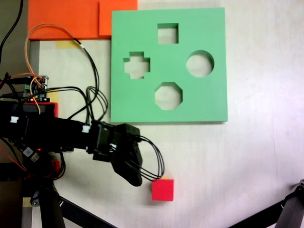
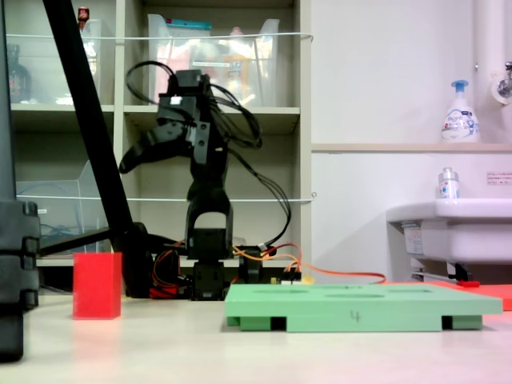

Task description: Put the square block into the corresponding hole

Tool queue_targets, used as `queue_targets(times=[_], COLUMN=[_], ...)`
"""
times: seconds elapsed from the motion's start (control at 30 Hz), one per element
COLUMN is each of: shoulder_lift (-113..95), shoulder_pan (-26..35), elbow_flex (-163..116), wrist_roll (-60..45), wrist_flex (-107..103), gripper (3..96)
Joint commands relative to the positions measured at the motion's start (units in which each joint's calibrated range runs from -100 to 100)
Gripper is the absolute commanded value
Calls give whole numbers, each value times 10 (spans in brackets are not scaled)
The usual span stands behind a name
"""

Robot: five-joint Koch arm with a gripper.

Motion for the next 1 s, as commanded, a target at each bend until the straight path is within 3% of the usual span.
queue_targets(times=[0.03, 0.1, 0.2, 0.27, 1.0], shoulder_lift=[113, 206, 297, 321, 579], shoulder_pan=[-2, -2, -2, -2, -53], elbow_flex=[119, 209, 279, 282, 257], wrist_roll=[7, 6, 7, 7, -20], wrist_flex=[-34, -47, -47, -47, -47], gripper=[718, 726, 870, 894, 893])
